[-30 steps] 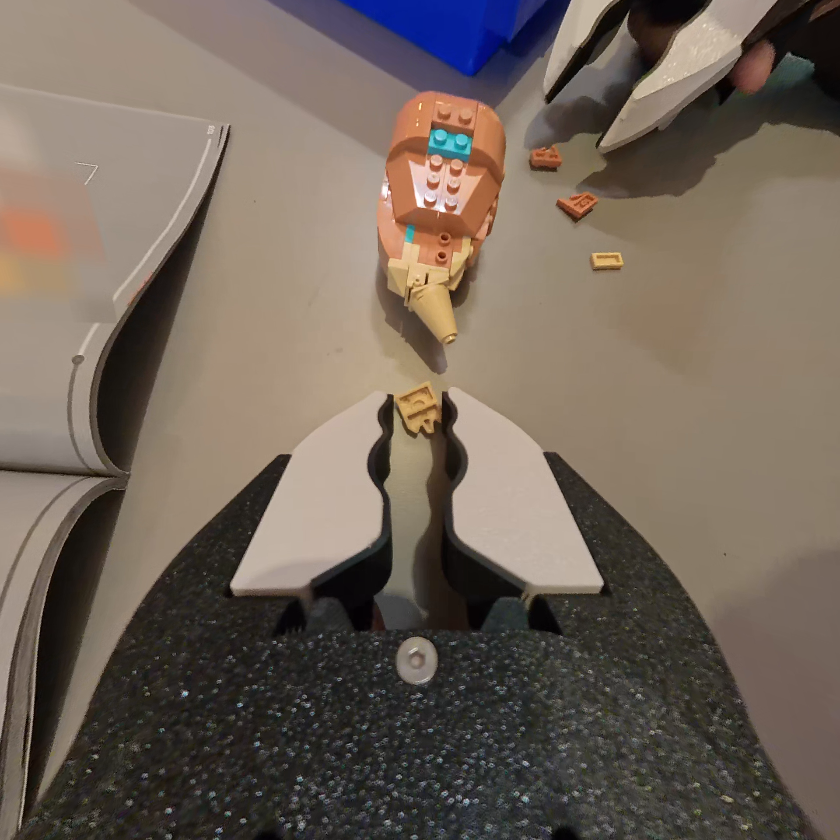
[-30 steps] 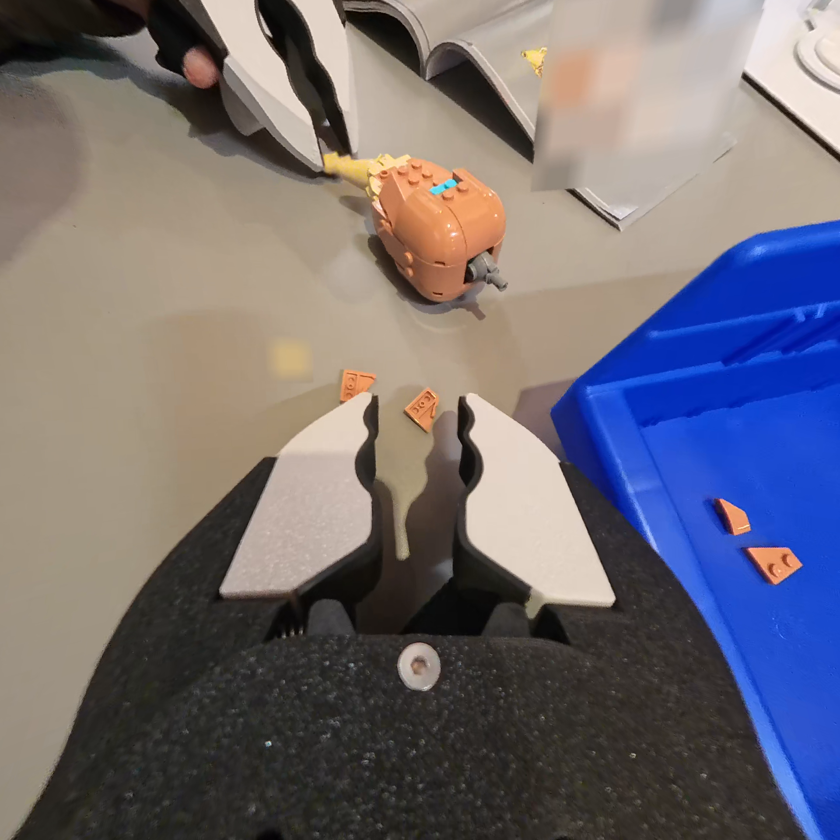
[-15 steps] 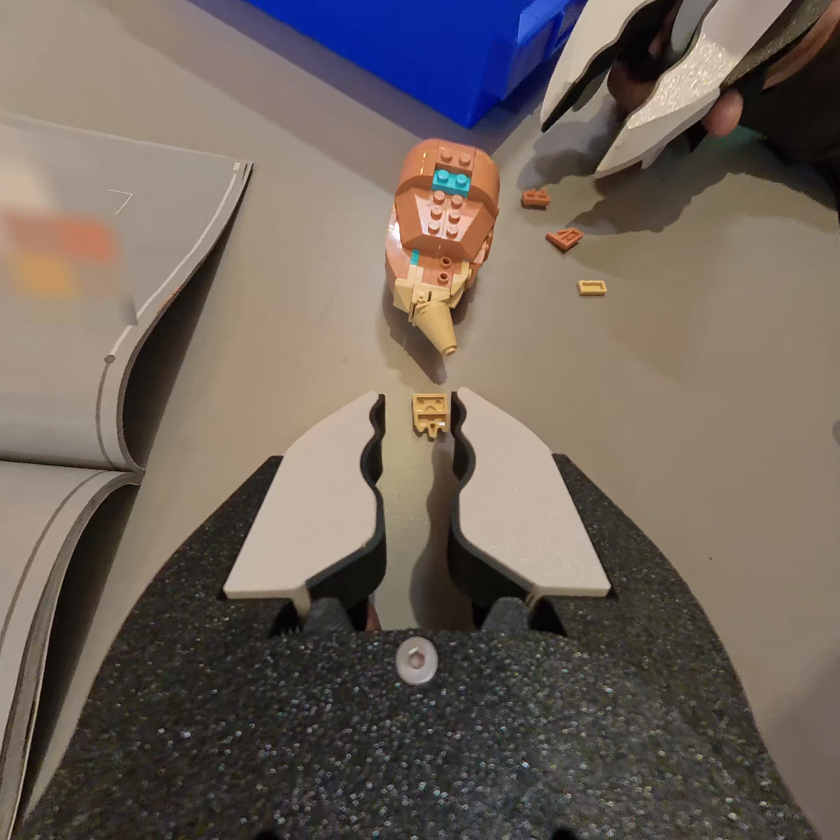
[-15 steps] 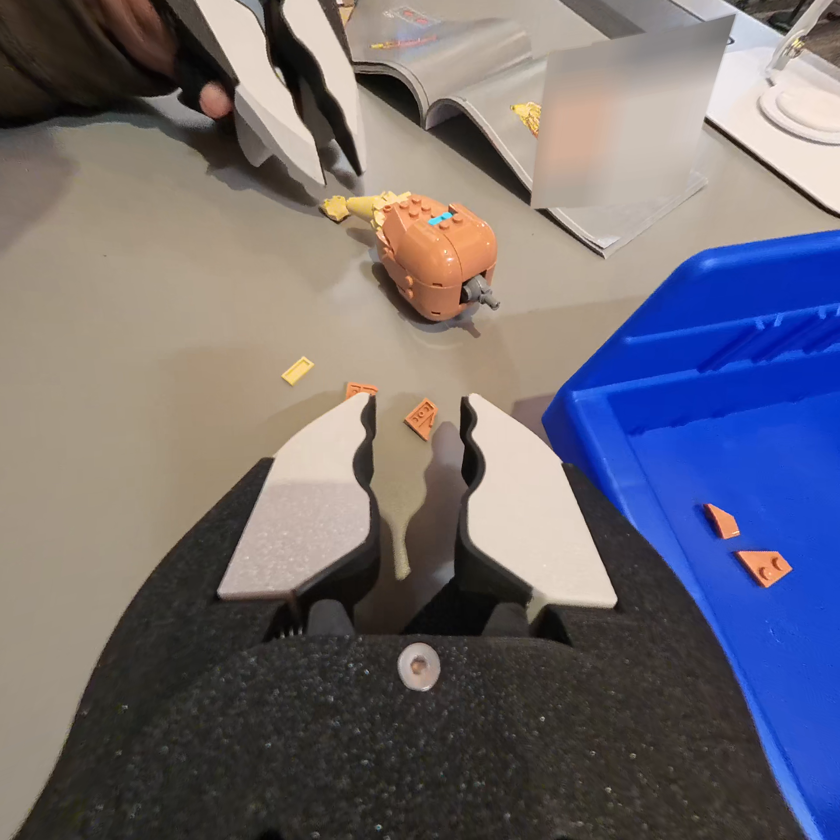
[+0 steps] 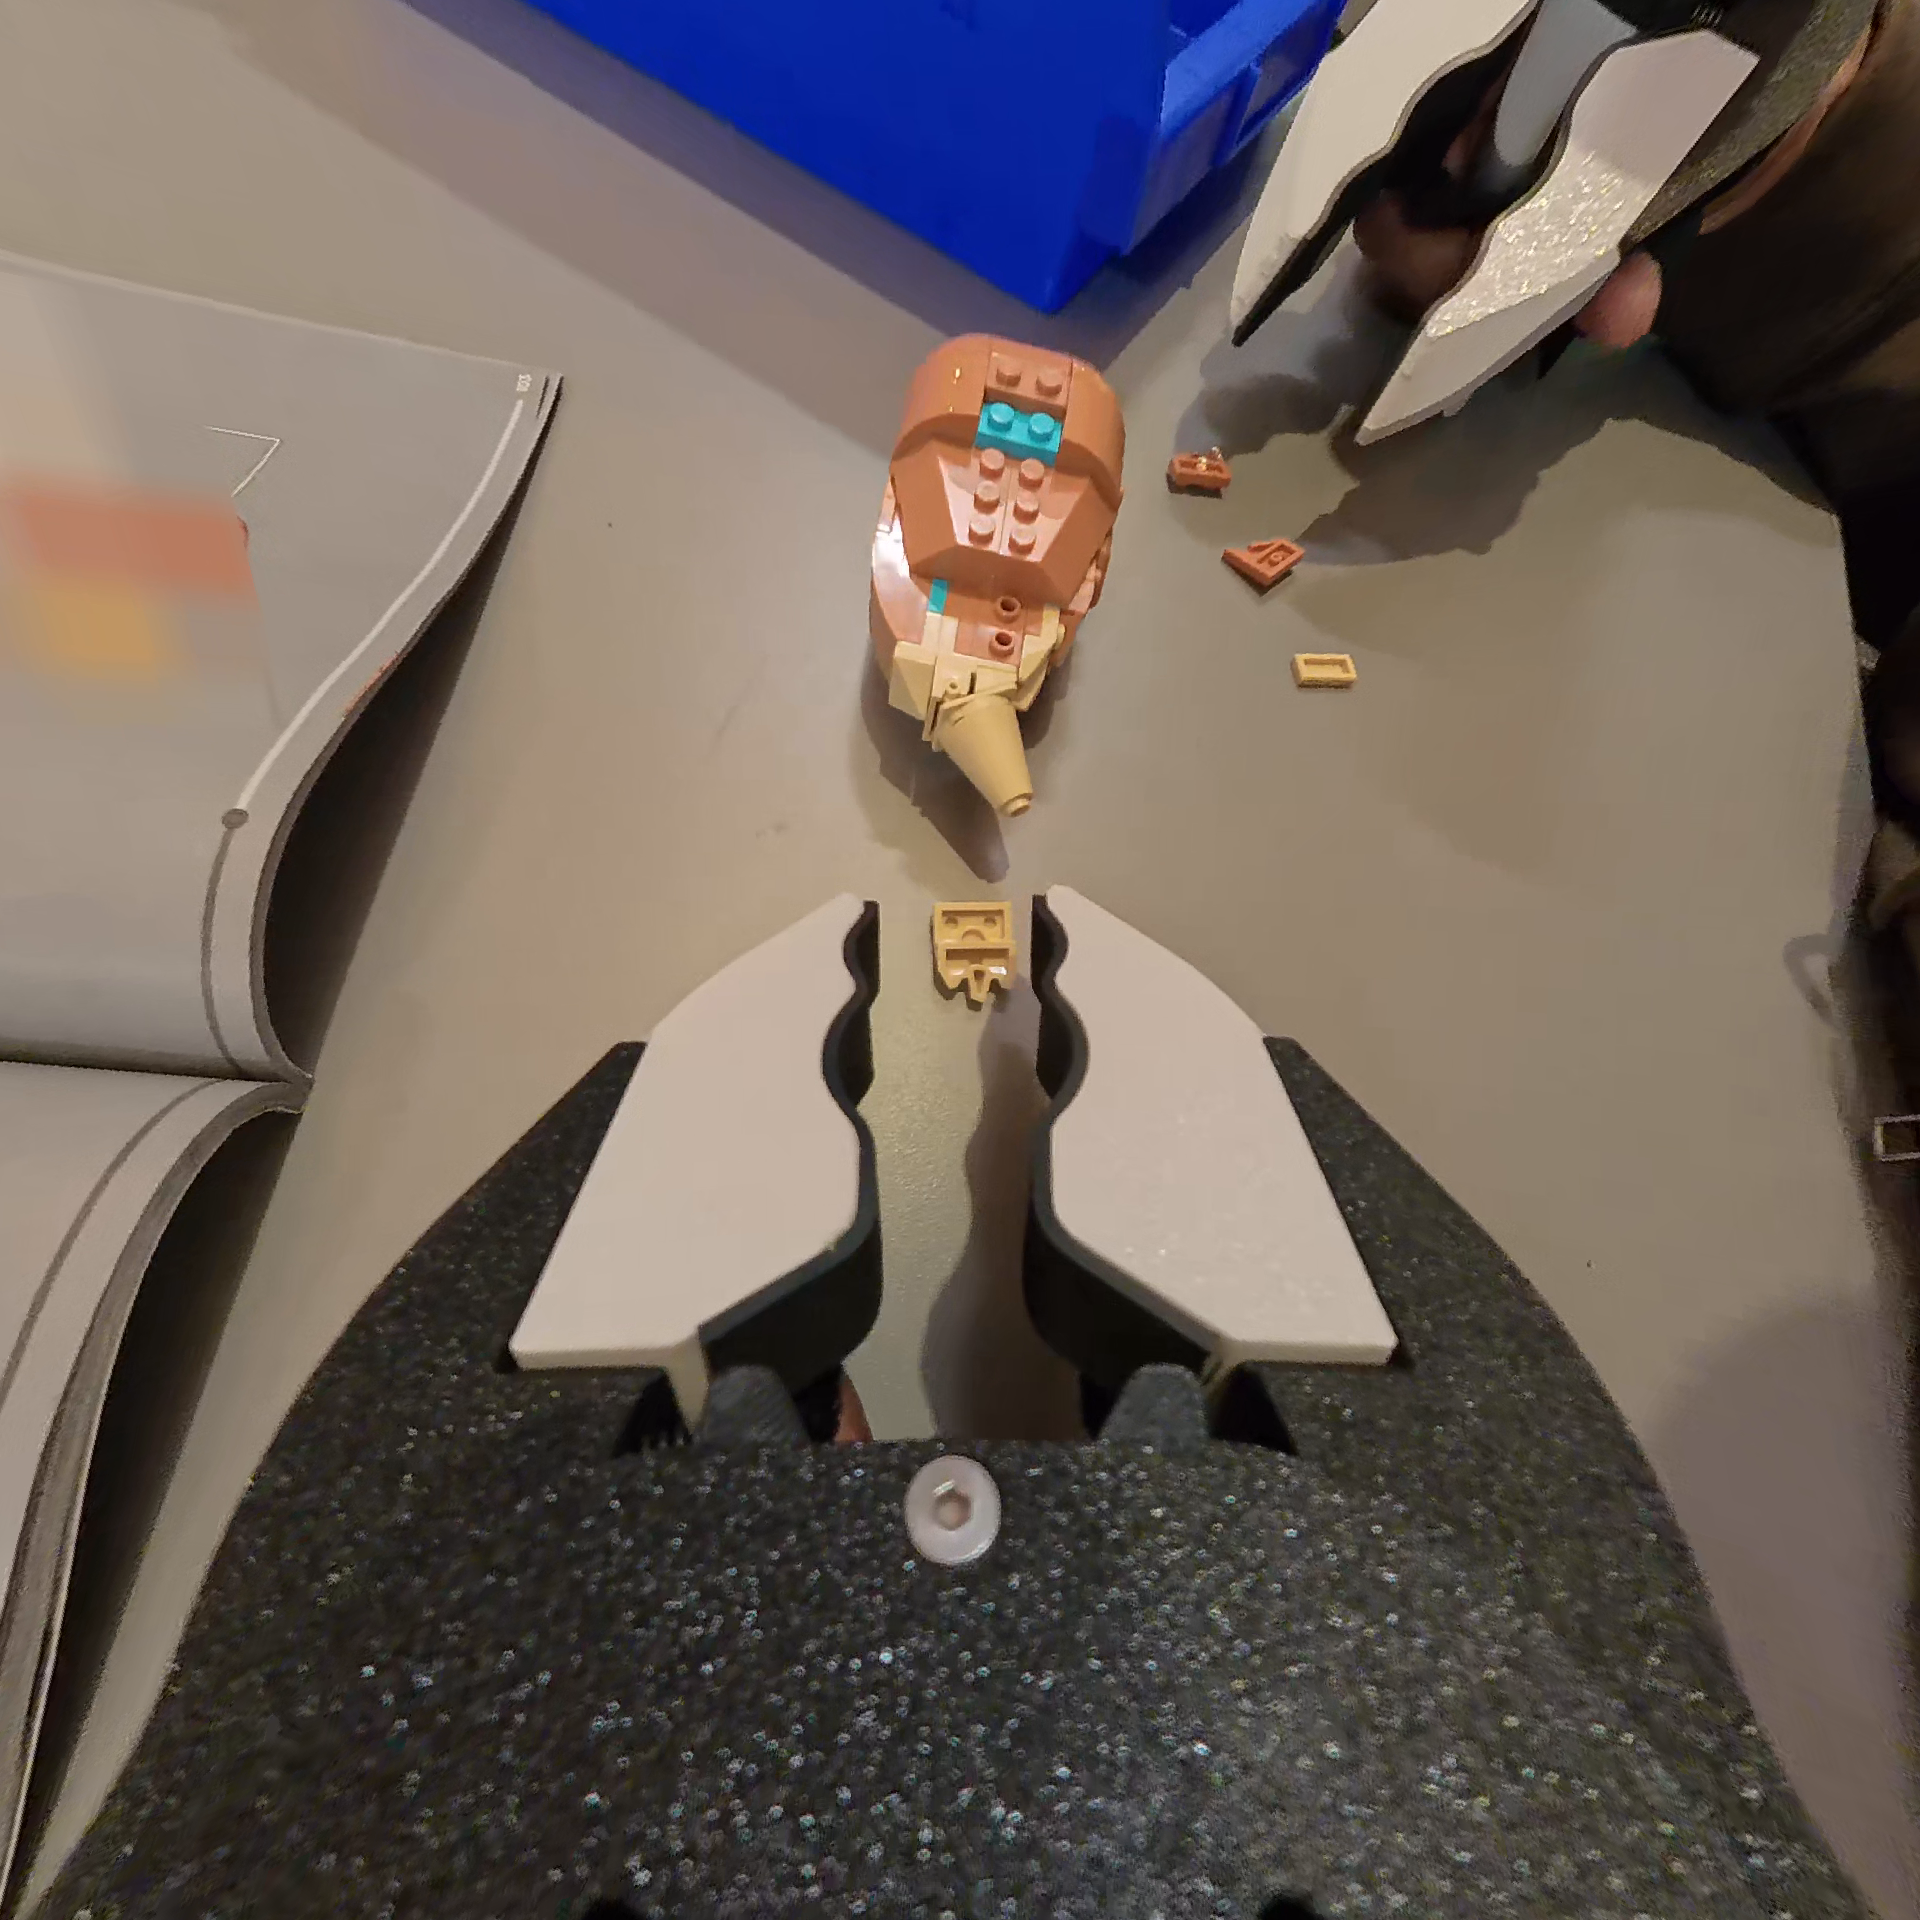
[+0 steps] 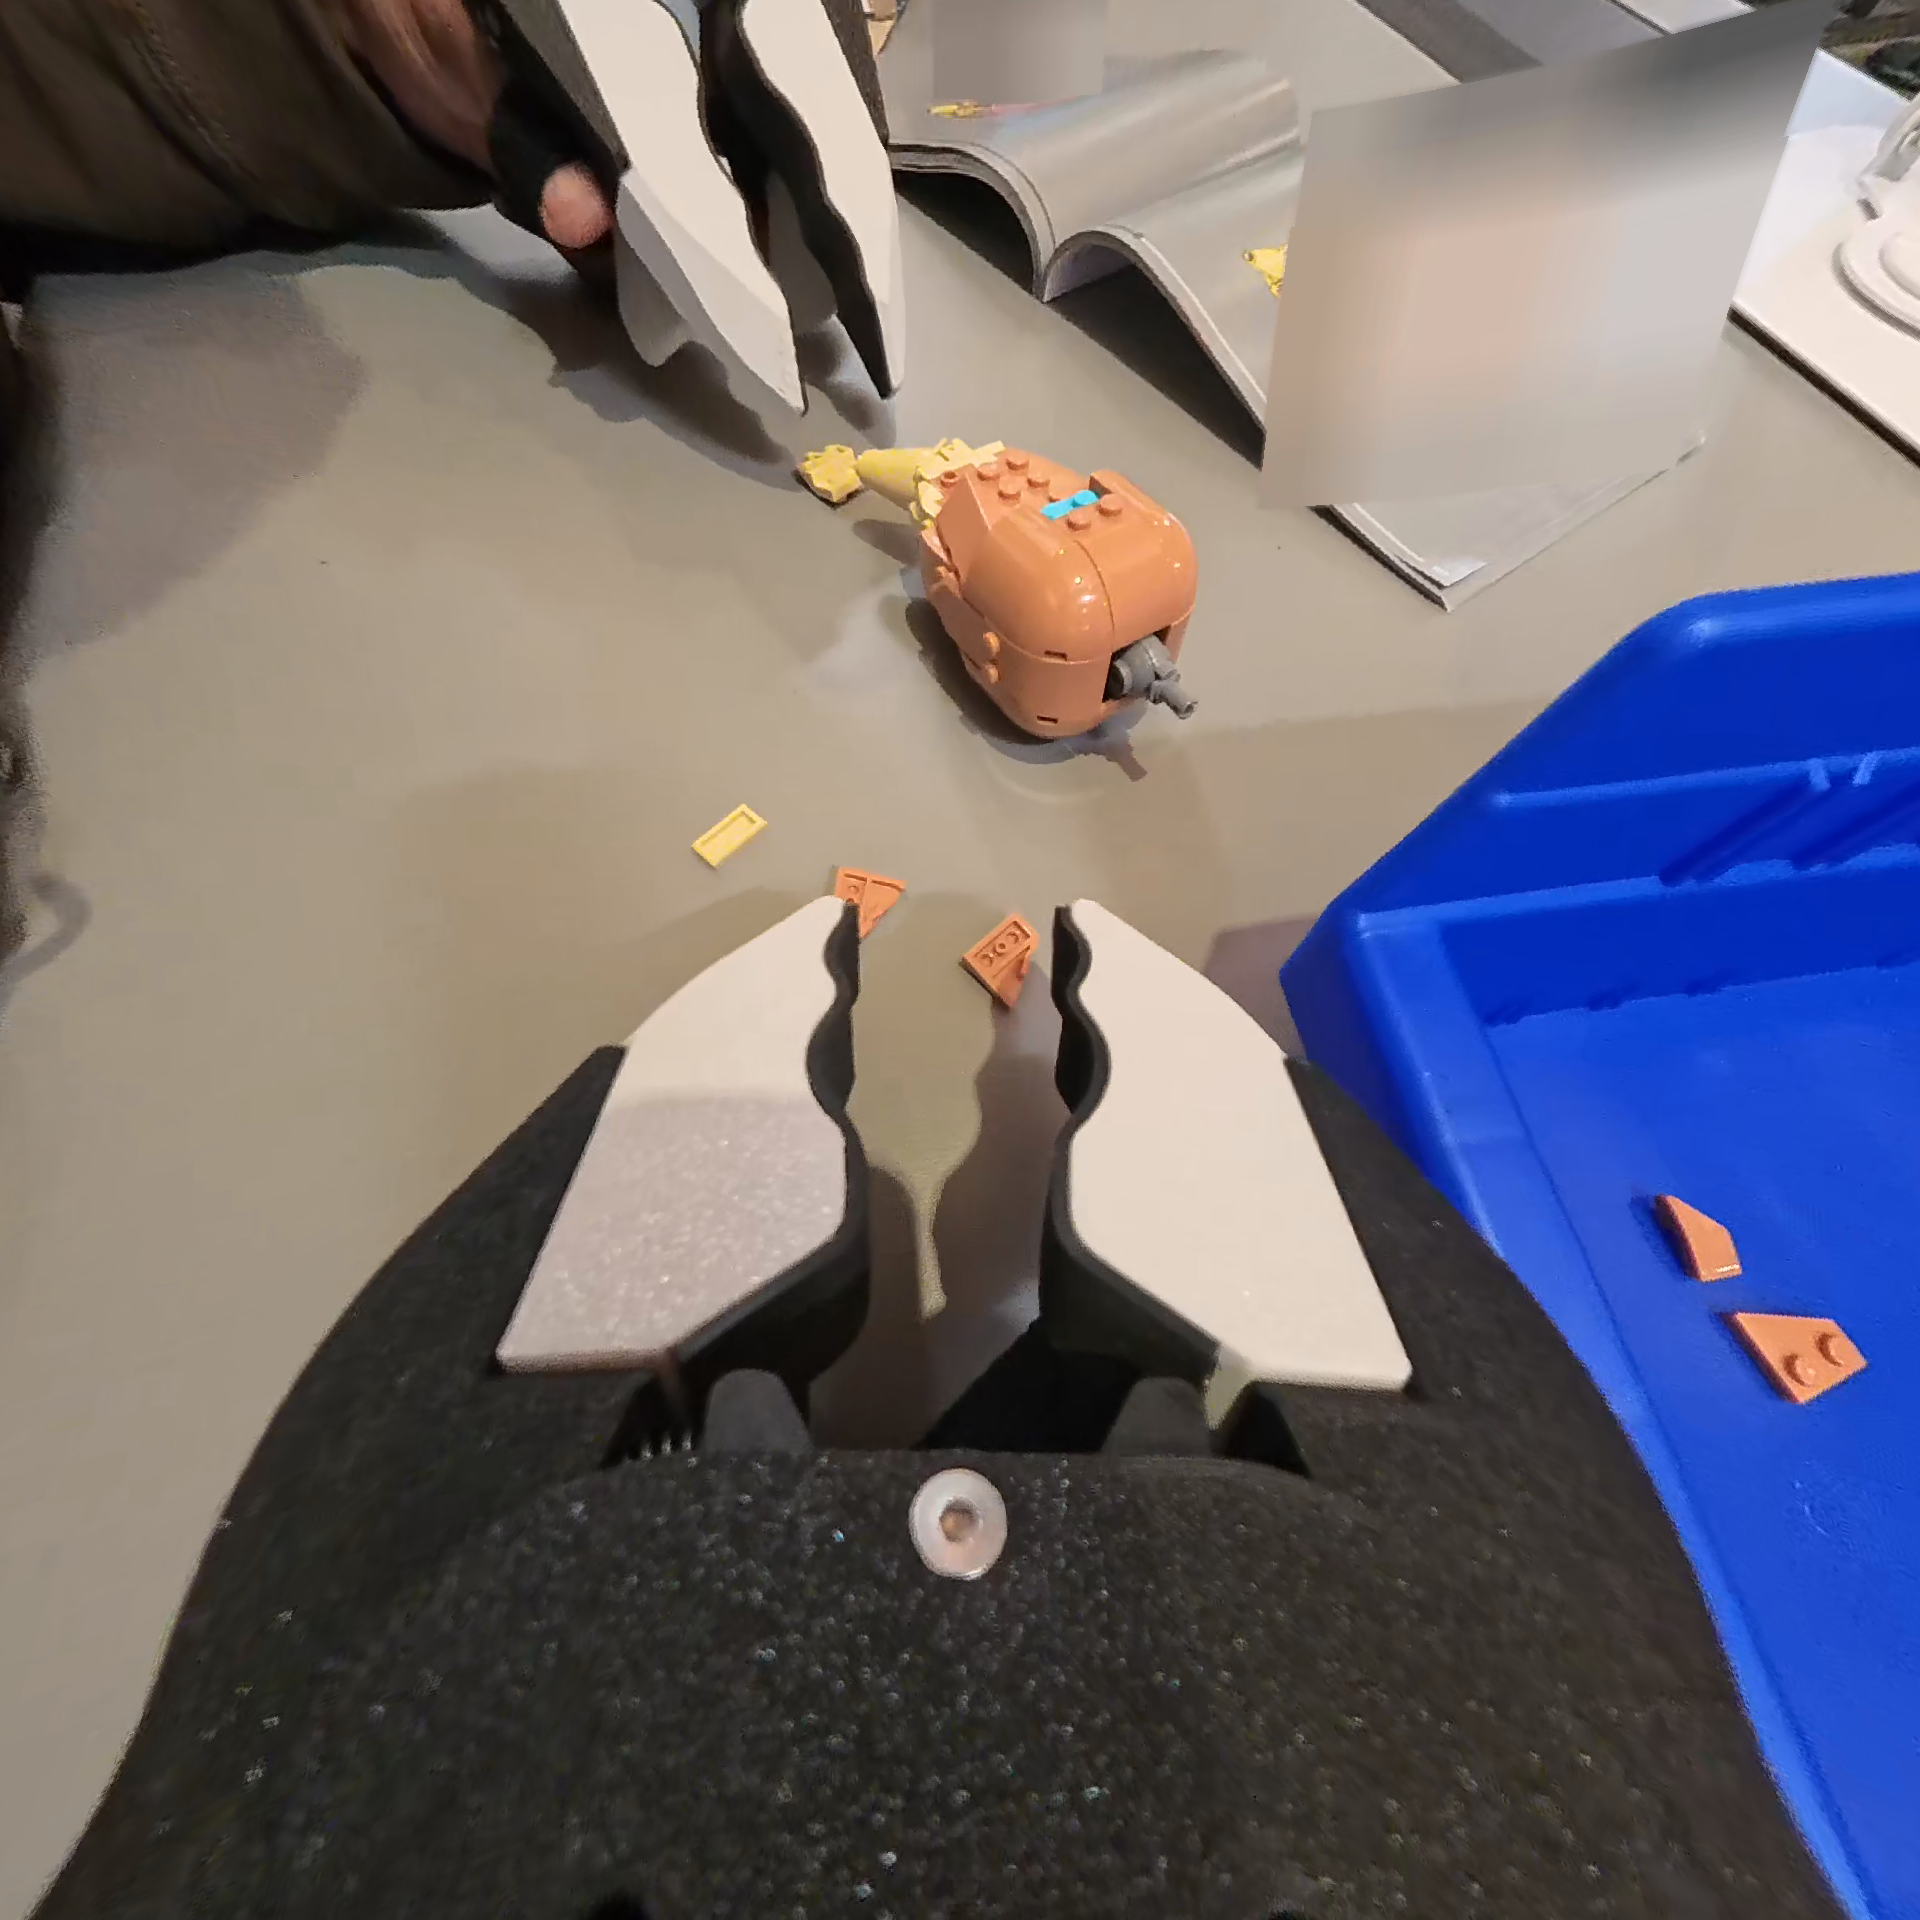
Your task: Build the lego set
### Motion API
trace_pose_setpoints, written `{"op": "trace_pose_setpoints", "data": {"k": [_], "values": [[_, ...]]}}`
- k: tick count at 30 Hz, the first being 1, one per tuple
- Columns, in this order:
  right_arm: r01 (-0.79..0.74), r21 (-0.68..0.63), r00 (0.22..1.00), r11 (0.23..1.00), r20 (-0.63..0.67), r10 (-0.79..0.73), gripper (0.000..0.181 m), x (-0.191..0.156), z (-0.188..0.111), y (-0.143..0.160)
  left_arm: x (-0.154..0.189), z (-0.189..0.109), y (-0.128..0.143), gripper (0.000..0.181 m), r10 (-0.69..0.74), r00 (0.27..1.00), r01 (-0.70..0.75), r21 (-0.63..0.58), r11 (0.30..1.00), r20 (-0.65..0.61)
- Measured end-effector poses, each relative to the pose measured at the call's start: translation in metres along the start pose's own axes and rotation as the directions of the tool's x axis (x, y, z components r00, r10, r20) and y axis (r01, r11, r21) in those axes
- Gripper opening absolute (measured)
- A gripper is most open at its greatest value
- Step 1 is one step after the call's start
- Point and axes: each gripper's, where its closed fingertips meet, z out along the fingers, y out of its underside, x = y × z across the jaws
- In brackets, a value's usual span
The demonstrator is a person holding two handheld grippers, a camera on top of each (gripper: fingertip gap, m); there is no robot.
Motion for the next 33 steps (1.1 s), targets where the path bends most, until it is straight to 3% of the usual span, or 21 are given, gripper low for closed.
{"op": "trace_pose_setpoints", "data": {"k": [33], "values": [[0.025,-0.004,0.997,1.000,0.068,-0.024,0.034,-0.0084,0.0005,0.0008,-0.0019,-0.0035,-0.0021,0.028,-0.057,0.998,0.058,0.025,0.998,-0.034]]}}
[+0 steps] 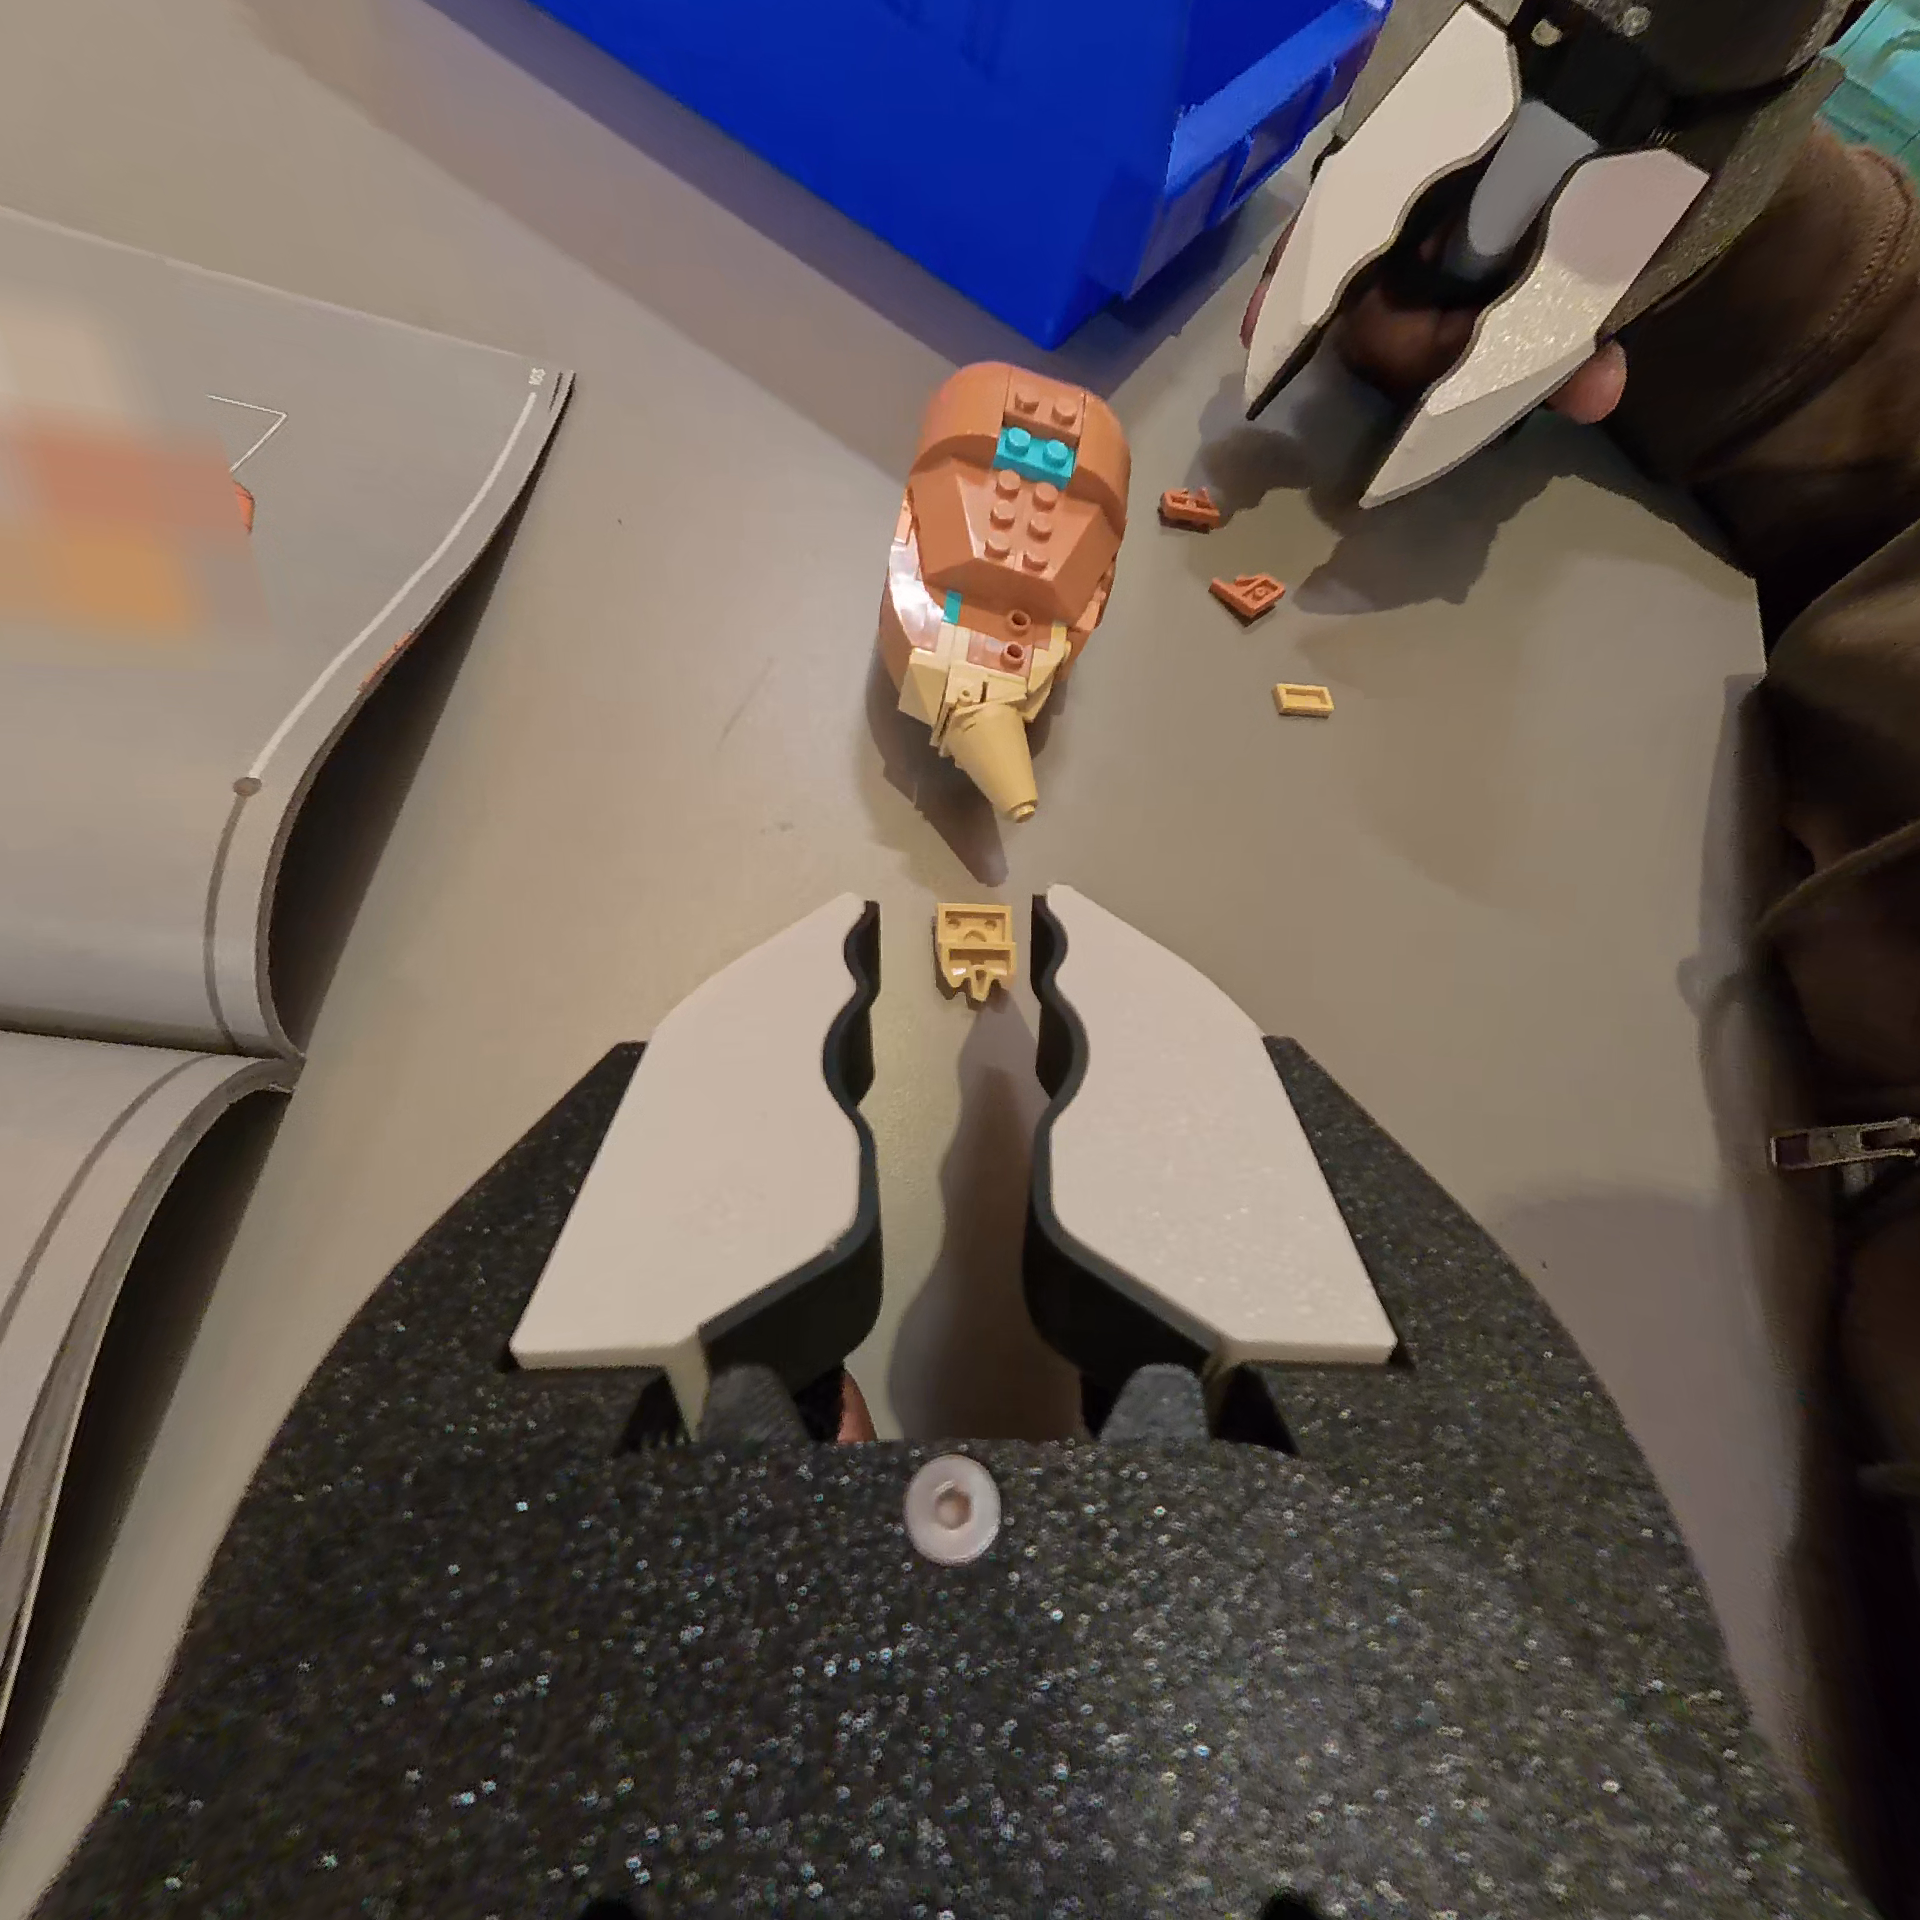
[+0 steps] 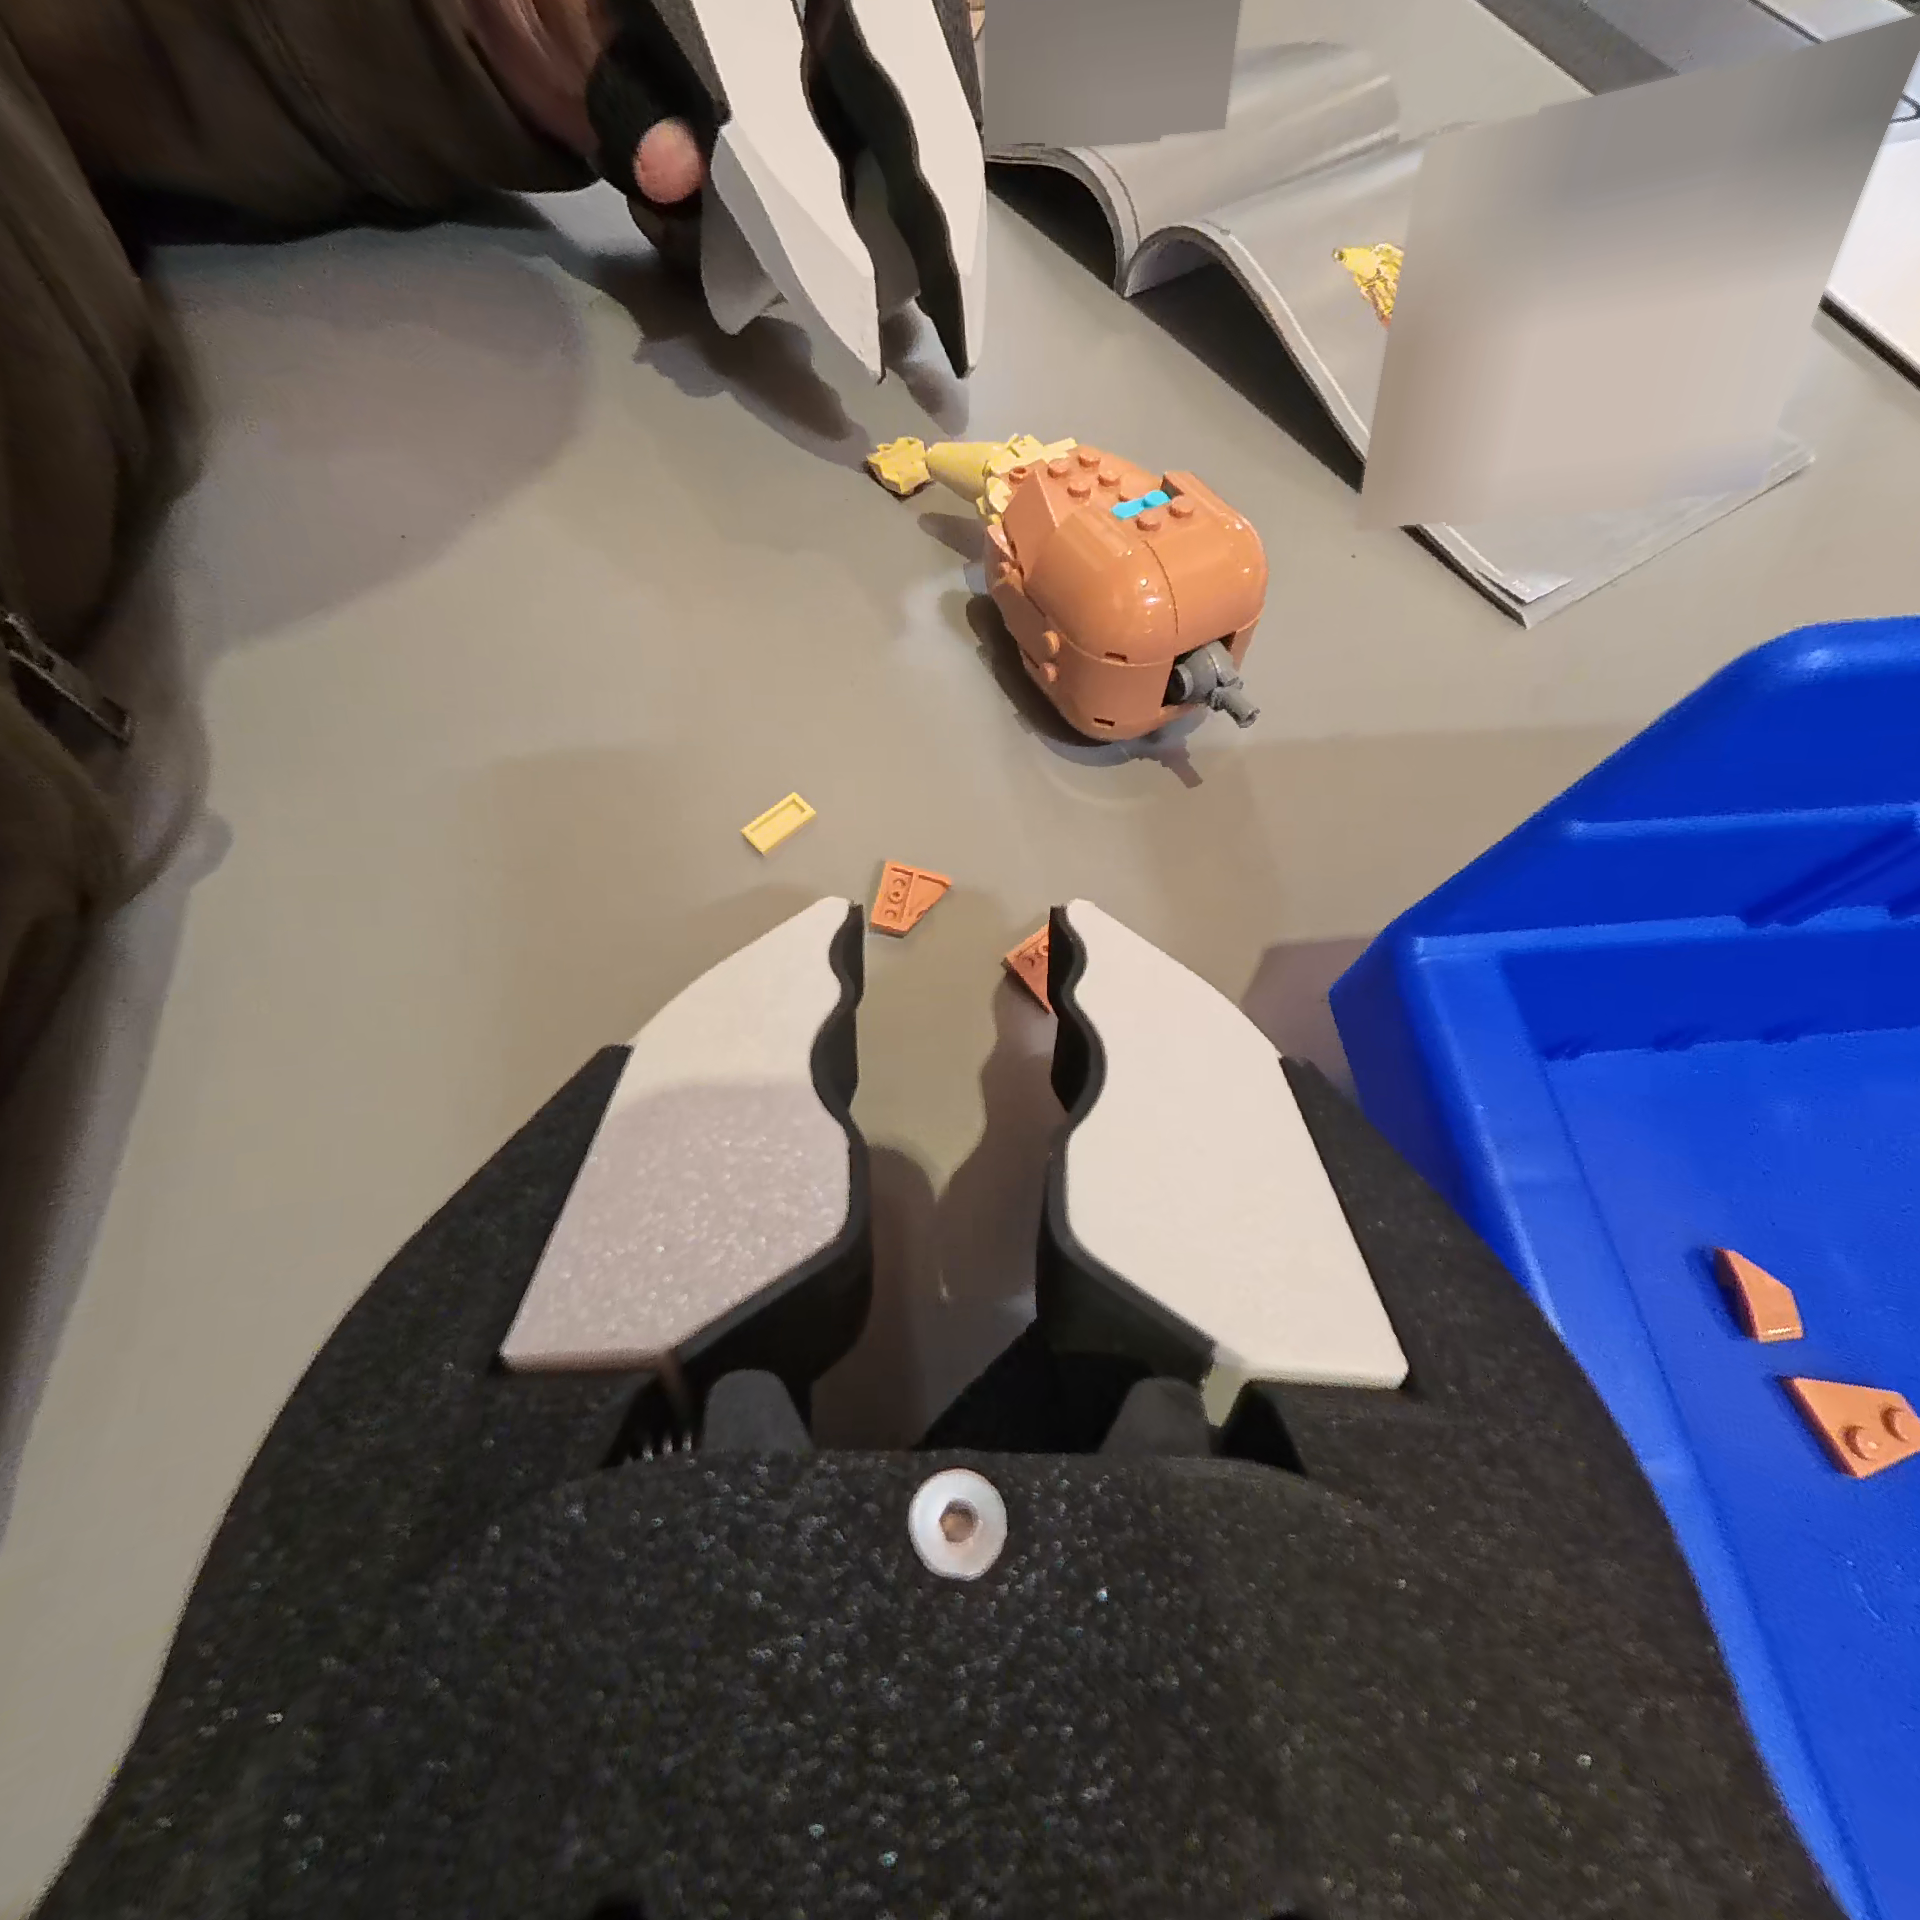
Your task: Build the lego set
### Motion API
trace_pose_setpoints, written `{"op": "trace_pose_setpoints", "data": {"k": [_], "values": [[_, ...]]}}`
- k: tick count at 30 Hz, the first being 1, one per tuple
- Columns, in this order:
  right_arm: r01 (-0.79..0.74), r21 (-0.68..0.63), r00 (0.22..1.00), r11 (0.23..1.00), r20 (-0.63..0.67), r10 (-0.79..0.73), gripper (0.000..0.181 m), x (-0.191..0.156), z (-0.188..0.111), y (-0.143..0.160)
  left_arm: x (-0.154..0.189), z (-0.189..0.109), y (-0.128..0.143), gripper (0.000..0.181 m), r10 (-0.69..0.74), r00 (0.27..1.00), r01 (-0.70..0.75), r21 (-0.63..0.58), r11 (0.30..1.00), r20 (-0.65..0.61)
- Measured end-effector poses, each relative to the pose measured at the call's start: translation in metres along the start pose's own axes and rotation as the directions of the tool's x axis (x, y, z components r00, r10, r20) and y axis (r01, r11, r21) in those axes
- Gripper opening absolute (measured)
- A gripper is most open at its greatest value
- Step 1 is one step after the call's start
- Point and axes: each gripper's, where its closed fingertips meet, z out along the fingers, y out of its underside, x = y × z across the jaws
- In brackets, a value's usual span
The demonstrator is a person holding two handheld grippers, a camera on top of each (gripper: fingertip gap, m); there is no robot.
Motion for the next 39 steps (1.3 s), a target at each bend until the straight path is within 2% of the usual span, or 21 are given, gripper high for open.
{"op": "trace_pose_setpoints", "data": {"k": [14,22,31,37,39], "values": [[0.022,-0.006,1.000,1.000,-0.015,-0.022,0.035,-0.001,0.000,0.001,0.000,-0.001,-0.001,0.028,-0.013,1.000,0.014,0.012,1.000,-0.015],[0.038,0.017,0.998,0.999,-0.043,-0.037,0.036,0.000,-0.003,-0.002,0.004,-0.002,-0.002,0.029,0.033,0.999,-0.033,0.023,0.999,-0.009],[0.094,-0.045,0.994,0.995,-0.061,-0.096,0.032,-0.004,0.004,0.004,0.012,-0.003,-0.002,0.030,0.074,0.997,-0.073,0.031,0.997,-0.029],[0.106,-0.218,0.992,0.970,-0.043,-0.118,0.025,-0.011,0.018,0.020,0.014,-0.001,0.004,0.031,0.107,0.994,-0.108,-0.013,0.994,-0.012],[0.098,-0.218,0.993,0.971,-0.047,-0.111,0.025,-0.013,0.020,0.016,0.014,-0.001,0.005,0.030,0.119,0.993,-0.119,-0.019,0.993,-0.003]]}}
